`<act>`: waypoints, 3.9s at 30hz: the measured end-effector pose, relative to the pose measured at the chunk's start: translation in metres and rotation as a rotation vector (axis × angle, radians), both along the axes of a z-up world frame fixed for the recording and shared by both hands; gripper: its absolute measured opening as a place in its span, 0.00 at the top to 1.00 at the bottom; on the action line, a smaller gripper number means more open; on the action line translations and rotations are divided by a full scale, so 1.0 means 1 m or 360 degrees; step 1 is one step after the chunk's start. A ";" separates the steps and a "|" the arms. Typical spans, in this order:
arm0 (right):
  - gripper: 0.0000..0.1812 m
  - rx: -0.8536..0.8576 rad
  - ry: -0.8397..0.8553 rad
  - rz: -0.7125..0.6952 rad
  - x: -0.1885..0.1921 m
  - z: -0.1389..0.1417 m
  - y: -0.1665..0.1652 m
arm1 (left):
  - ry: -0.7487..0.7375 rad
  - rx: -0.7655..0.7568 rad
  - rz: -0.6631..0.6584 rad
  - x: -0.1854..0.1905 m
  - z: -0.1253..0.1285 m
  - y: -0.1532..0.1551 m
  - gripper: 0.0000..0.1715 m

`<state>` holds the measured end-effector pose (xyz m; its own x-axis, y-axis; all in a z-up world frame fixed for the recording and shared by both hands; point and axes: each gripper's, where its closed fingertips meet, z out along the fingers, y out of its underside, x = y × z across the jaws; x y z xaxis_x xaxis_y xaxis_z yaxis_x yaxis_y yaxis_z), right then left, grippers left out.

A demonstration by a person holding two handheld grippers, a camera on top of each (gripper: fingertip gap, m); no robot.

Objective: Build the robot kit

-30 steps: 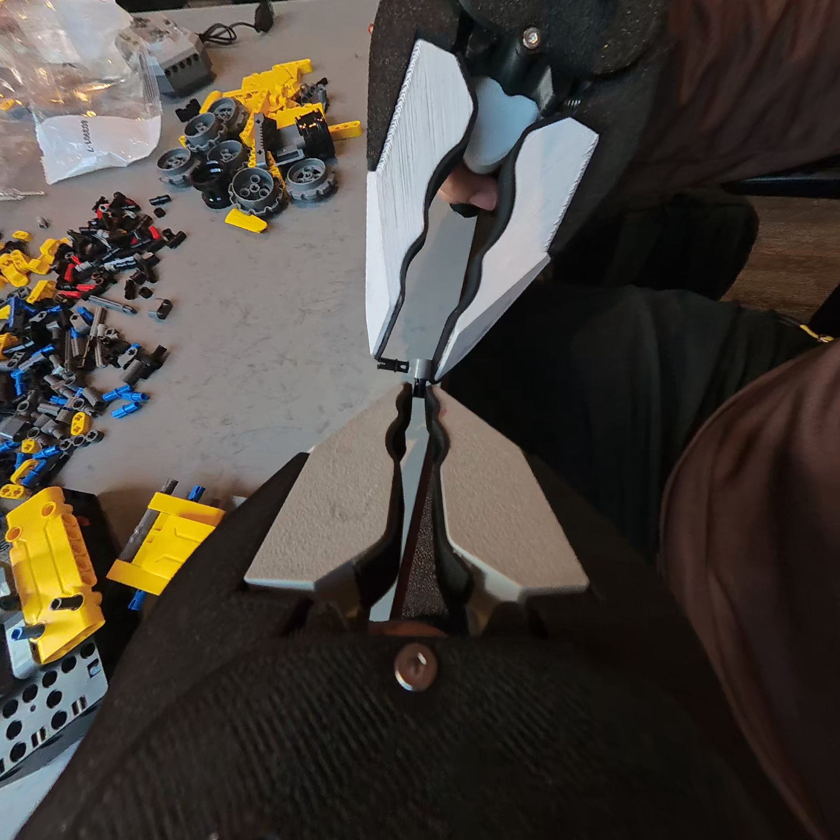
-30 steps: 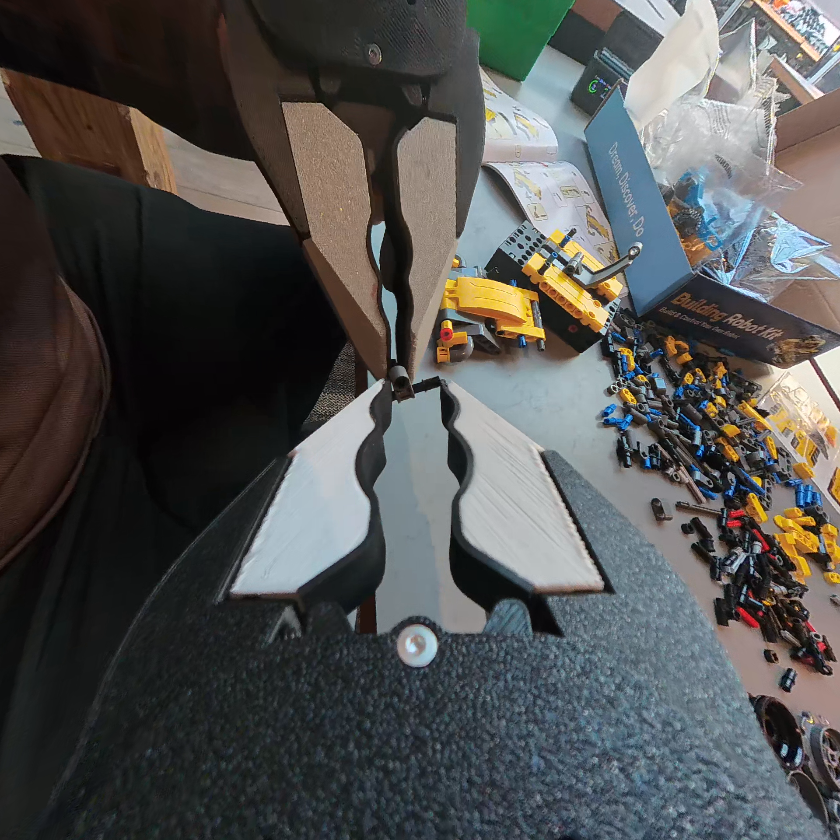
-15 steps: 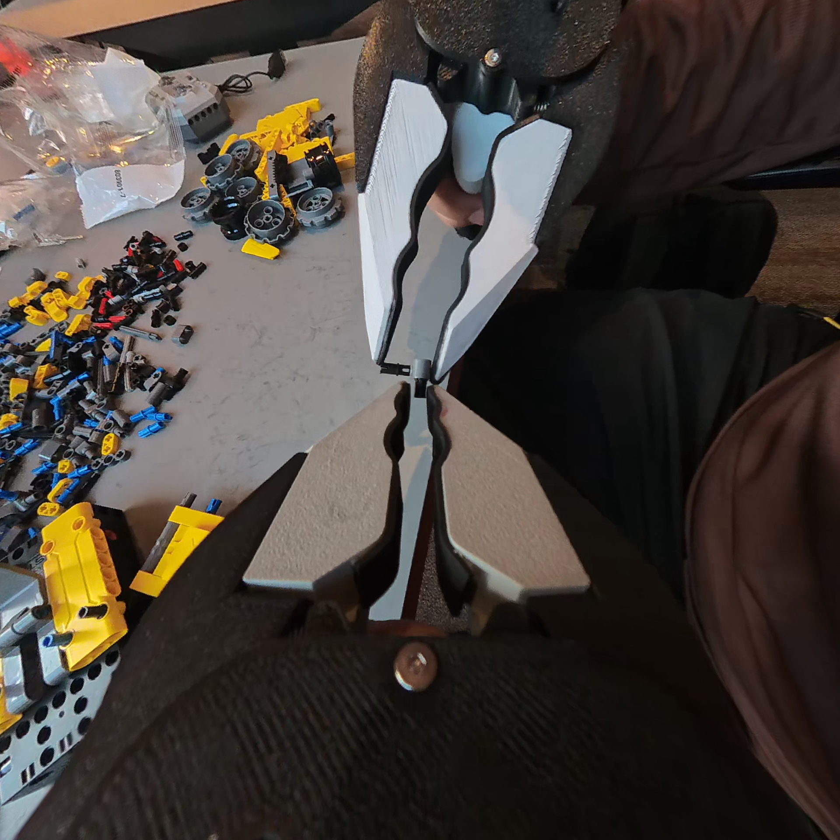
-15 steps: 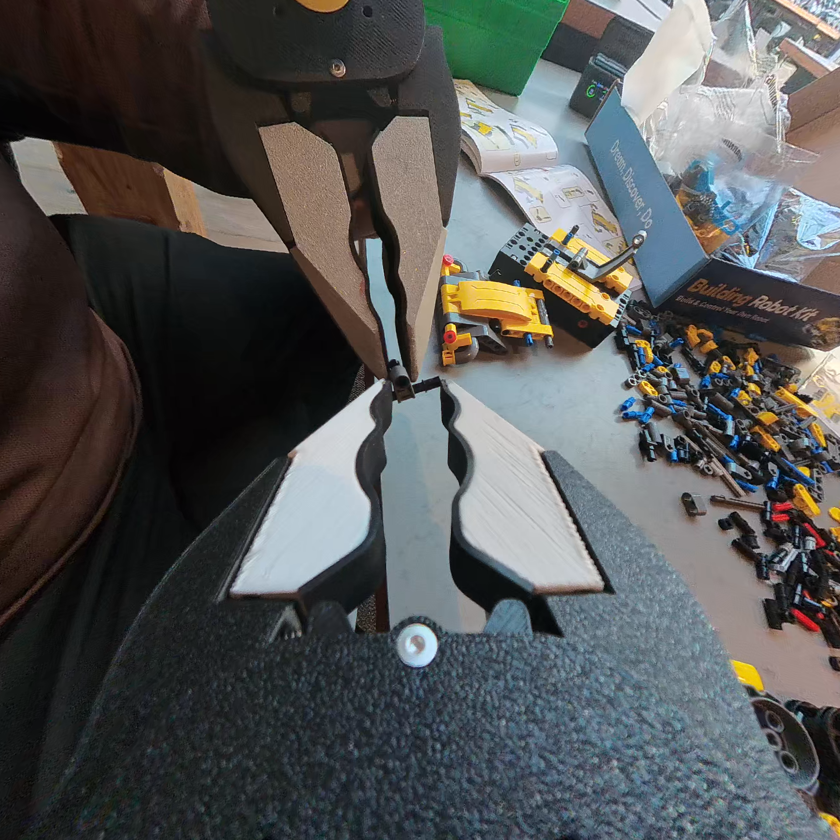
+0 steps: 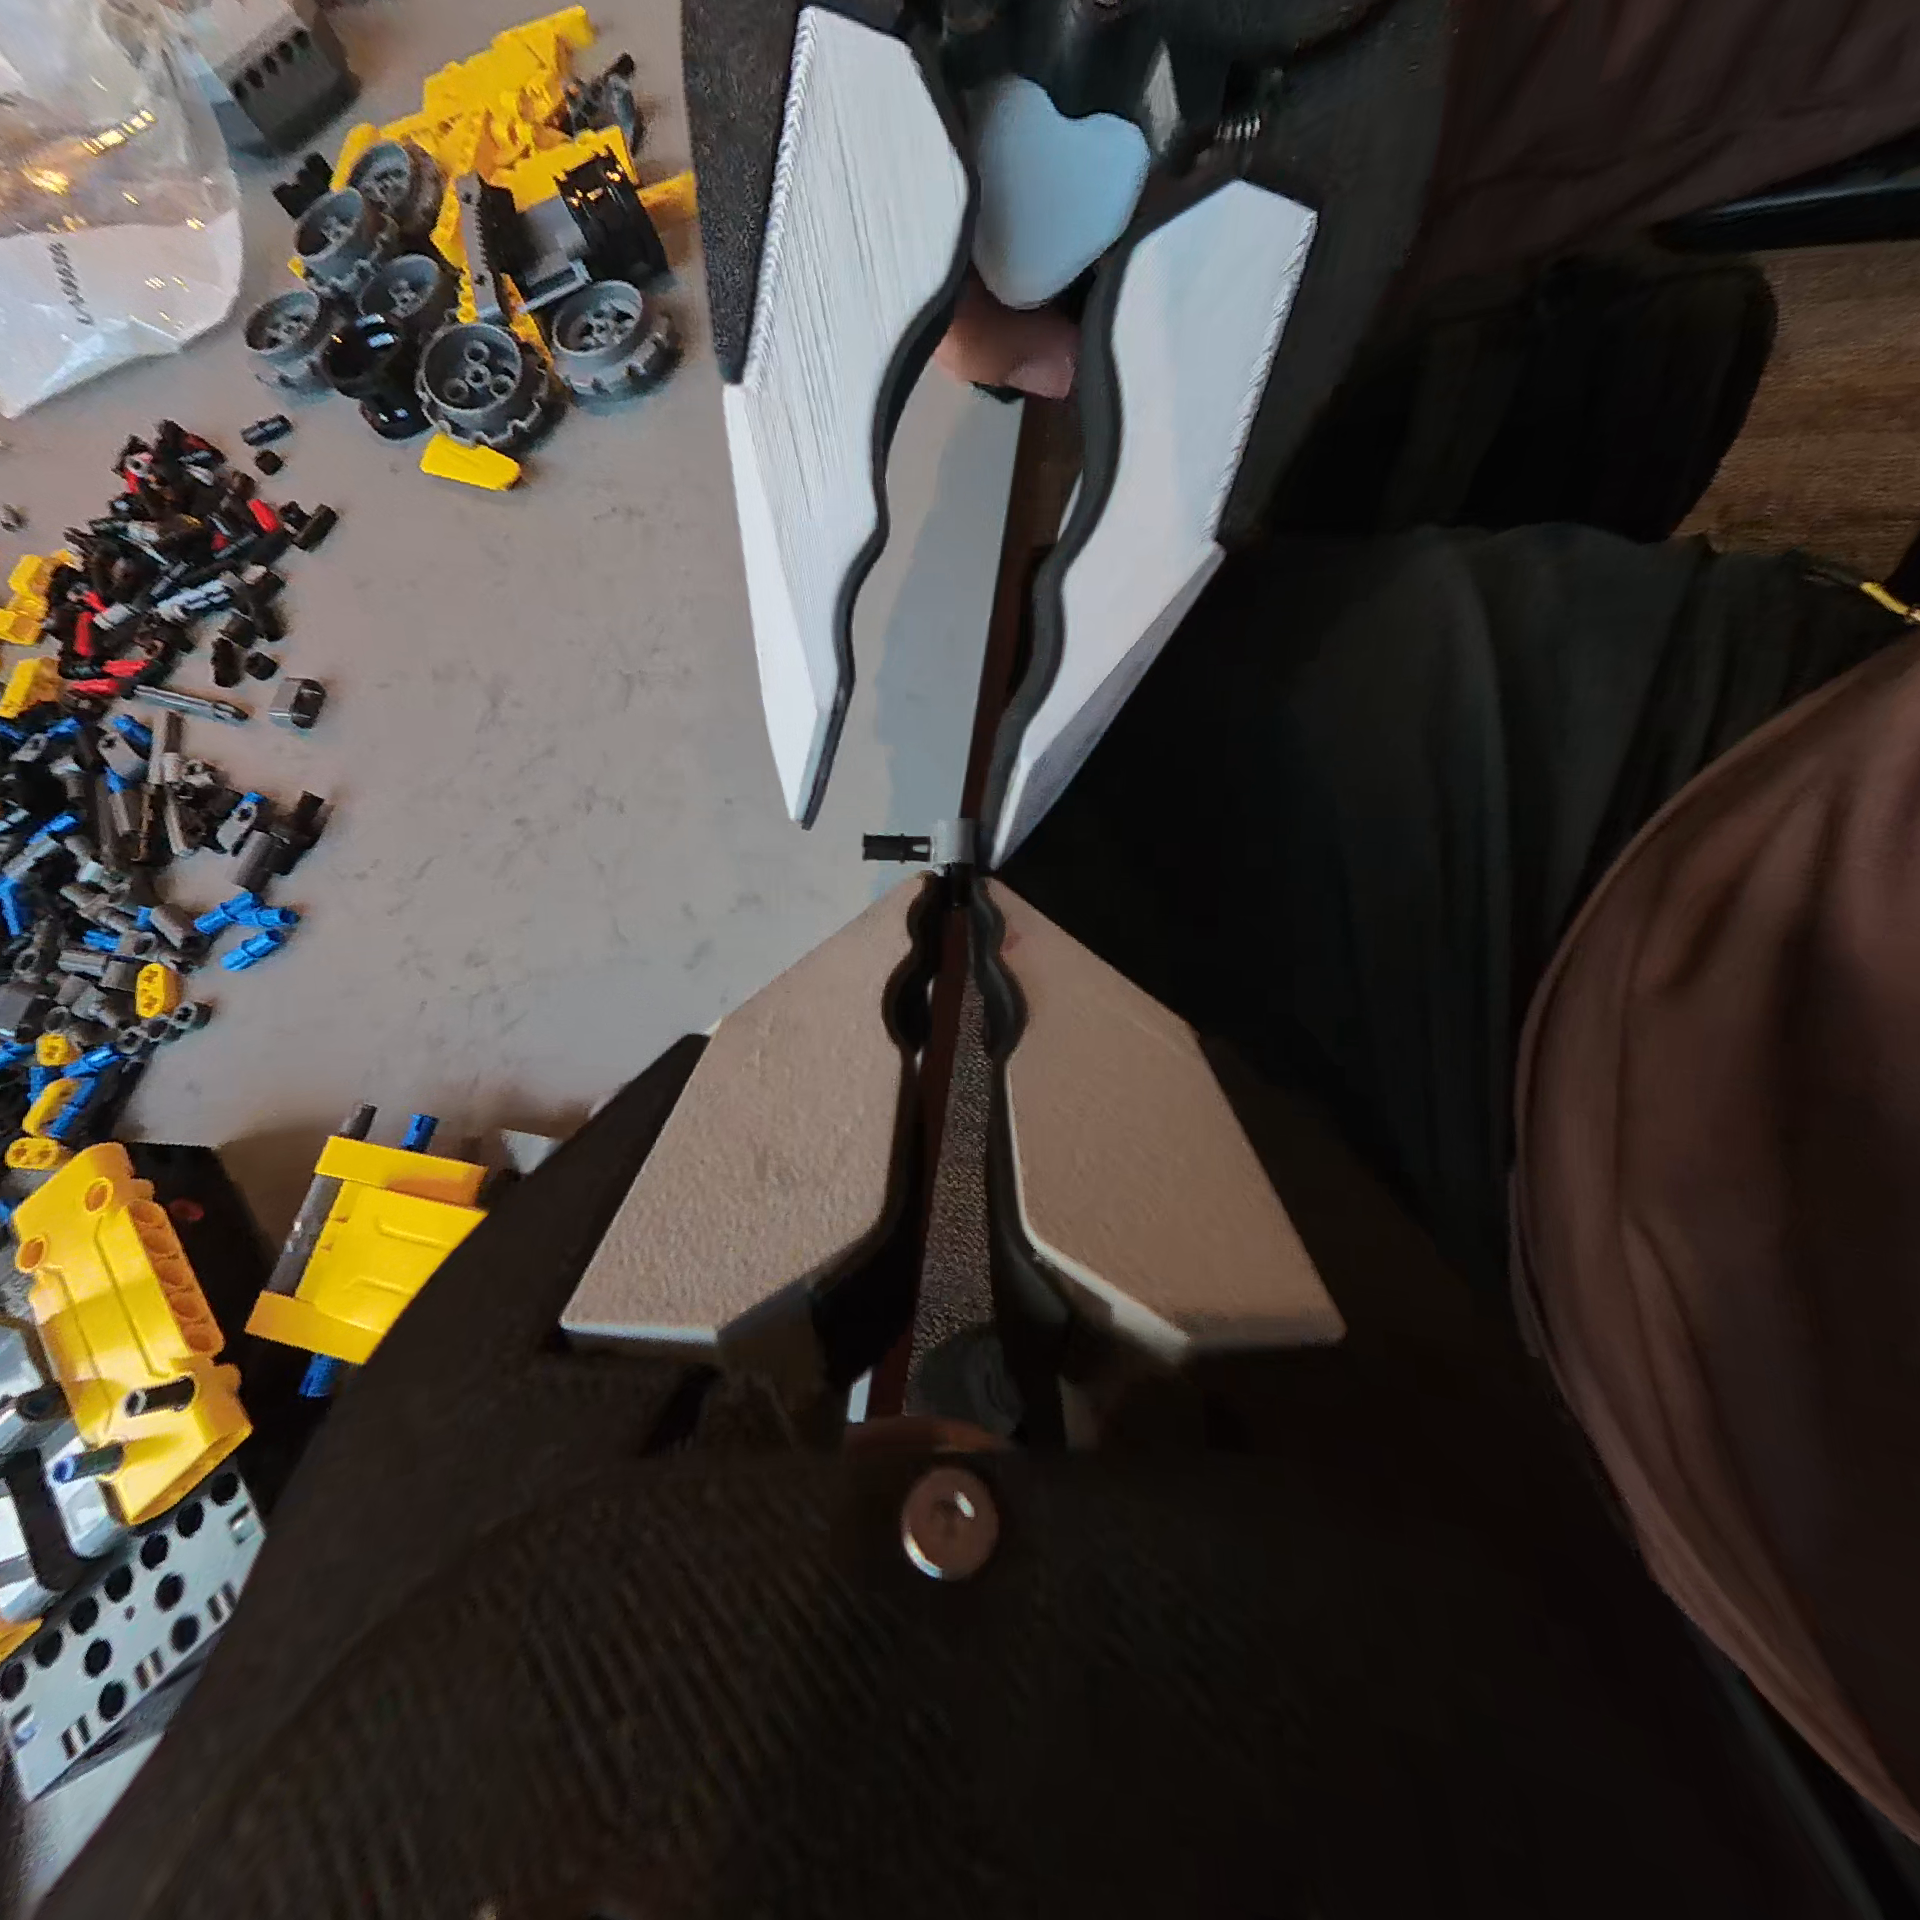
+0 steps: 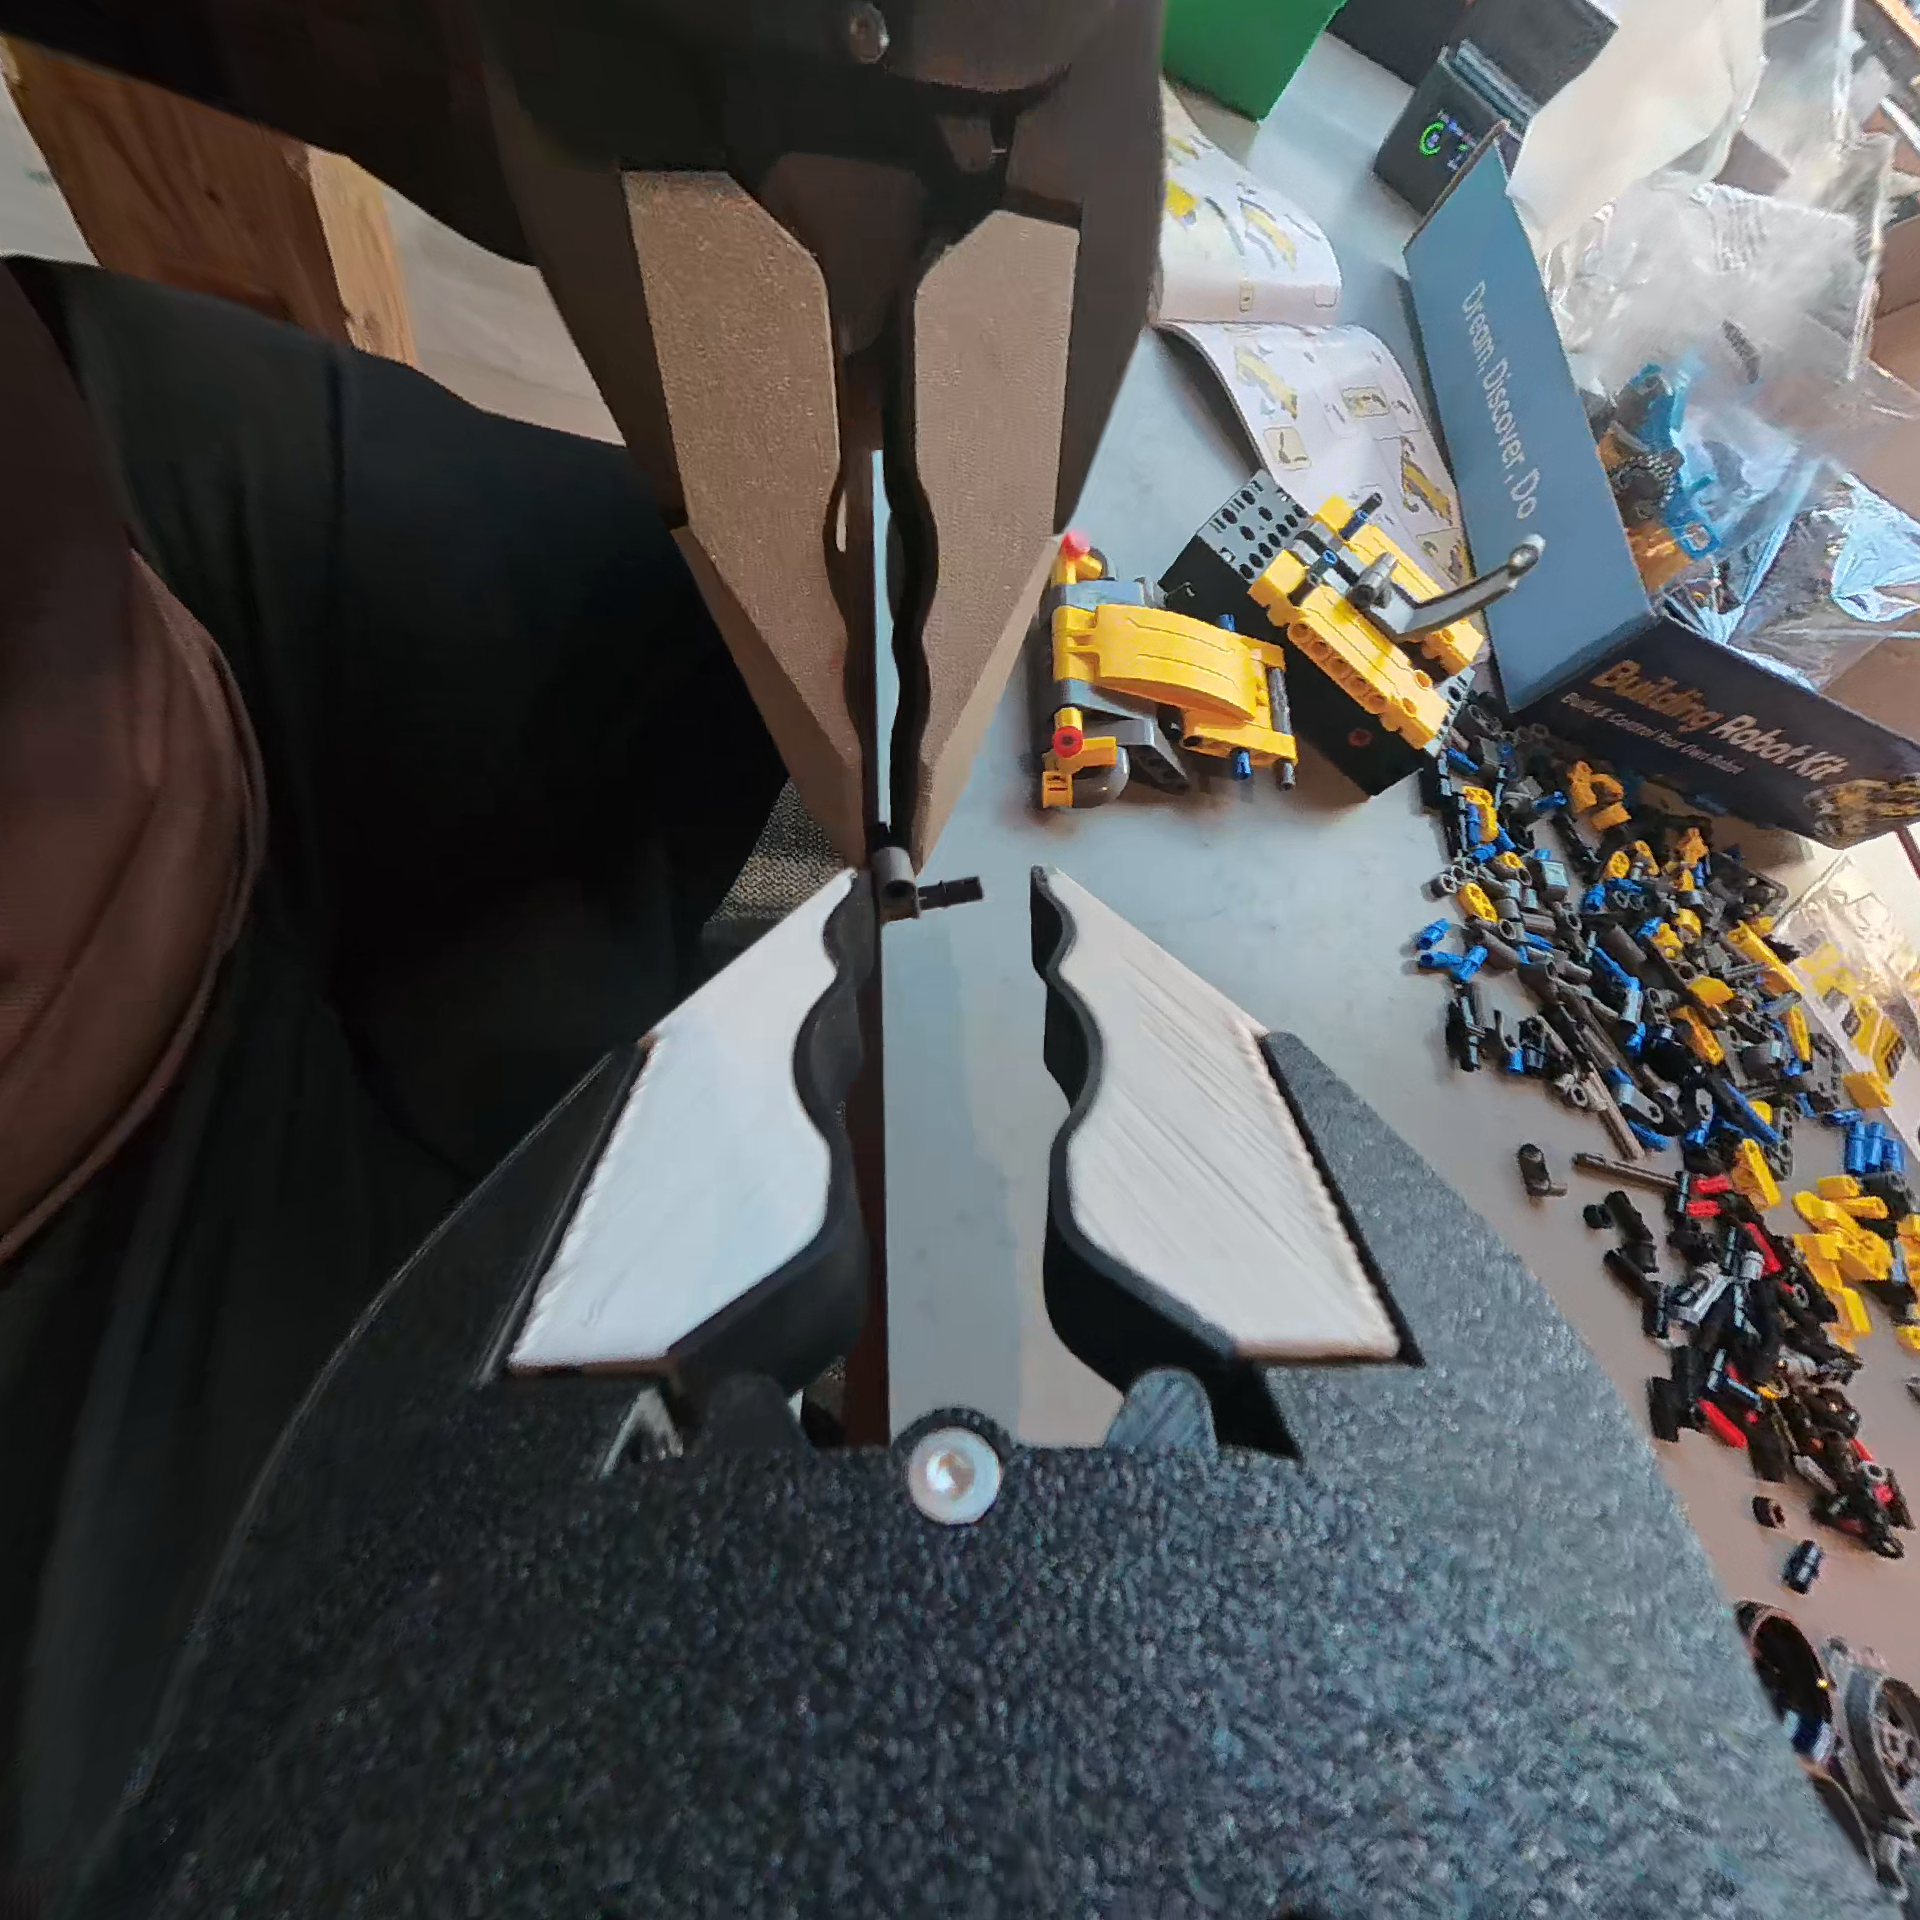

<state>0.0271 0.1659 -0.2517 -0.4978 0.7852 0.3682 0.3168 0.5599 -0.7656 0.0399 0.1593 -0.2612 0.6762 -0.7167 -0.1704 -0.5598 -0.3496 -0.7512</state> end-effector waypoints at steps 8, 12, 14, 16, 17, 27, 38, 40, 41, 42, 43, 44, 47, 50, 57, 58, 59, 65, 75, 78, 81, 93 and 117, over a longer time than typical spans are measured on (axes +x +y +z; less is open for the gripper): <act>0.86 -0.0076 -0.0034 -0.0018 0.003 -0.001 0.004 | -0.0146 -0.0108 0.0073 -0.008 -0.003 0.002 0.99; 0.87 -0.0175 -0.0027 -0.0019 0.003 0.003 0.003 | -0.0255 -0.0148 0.0071 -0.008 -0.001 0.002 0.99; 0.87 -0.0216 -0.0033 -0.0011 0.001 0.003 0.000 | -0.0245 -0.0142 0.0055 -0.005 -0.001 0.001 0.99; 0.87 -0.0233 -0.0058 -0.0013 0.001 -0.001 0.000 | -0.0222 -0.0127 0.0035 -0.003 -0.001 0.000 0.99; 0.87 -0.0231 -0.0072 -0.0015 0.000 -0.004 0.000 | -0.0212 -0.0115 0.0021 -0.002 -0.001 0.000 0.99; 0.90 -0.0295 -0.0084 0.0026 0.002 -0.005 -0.005 | -0.0094 -0.0099 -0.0004 -0.001 -0.005 -0.002 1.00; 0.91 -0.0389 -0.0117 0.0101 0.006 -0.005 -0.013 | -0.0105 -0.0074 -0.0108 0.005 -0.002 -0.008 0.99; 0.91 -0.0395 -0.0113 0.0099 0.005 -0.004 -0.013 | -0.0084 -0.0058 -0.0110 0.004 -0.001 -0.008 1.00; 0.91 -0.0401 -0.0112 0.0098 0.005 -0.004 -0.013 | -0.0073 -0.0048 -0.0110 0.004 -0.001 -0.008 1.00; 0.91 -0.0410 -0.0112 0.0096 0.005 -0.004 -0.013 | -0.0066 -0.0037 -0.0111 0.004 0.000 -0.008 0.99; 0.91 -0.0421 -0.0110 0.0093 0.005 -0.003 -0.013 | -0.0064 -0.0029 -0.0112 0.004 0.000 -0.008 1.00; 0.90 -0.0433 -0.0109 0.0092 0.004 -0.002 -0.013 | -0.0069 -0.0029 -0.0116 0.004 0.001 -0.008 1.00; 0.90 -0.0449 -0.0113 0.0100 0.005 -0.001 -0.013 | -0.0070 -0.0019 -0.0125 0.004 0.002 -0.008 1.00; 0.90 -0.0455 -0.0125 0.0097 0.005 -0.002 -0.014 | -0.0043 0.0007 -0.0129 0.004 0.002 -0.007 1.00; 0.91 -0.0494 -0.0091 0.0092 0.005 0.008 -0.012 | -0.0082 0.0079 -0.0123 0.003 0.013 -0.005 0.99; 0.91 -0.0498 -0.0089 0.0093 0.004 0.009 -0.012 | -0.0081 0.0089 -0.0124 0.003 0.014 -0.004 0.99; 0.92 -0.0499 -0.0092 0.0094 0.004 0.009 -0.012 | -0.0075 0.0096 -0.0124 0.003 0.014 -0.004 0.99; 1.00 -0.0432 -0.0069 0.0080 0.002 0.009 -0.013 | -0.0052 0.0132 -0.0081 -0.004 0.014 0.001 0.99; 0.87 -0.0482 0.0024 0.0003 -0.003 0.018 0.000 | -0.0087 0.0160 -0.0071 -0.011 0.014 0.004 0.99; 0.86 -0.0490 0.0028 -0.0011 -0.001 0.020 0.003 | -0.0025 0.0231 -0.0125 -0.007 0.015 0.002 0.99; 0.84 -0.0441 -0.0030 0.0022 0.000 0.012 -0.002 | -0.0038 0.0288 -0.0157 -0.003 0.019 0.001 0.99; 0.87 -0.0474 -0.0039 0.0099 0.006 0.015 -0.011 | -0.0040 0.0355 -0.0219 0.003 0.025 -0.003 0.99; 0.91 -0.0385 0.0188 0.0118 0.013 0.056 -0.015 | -0.0832 0.0431 -0.0316 0.011 0.066 -0.012 0.99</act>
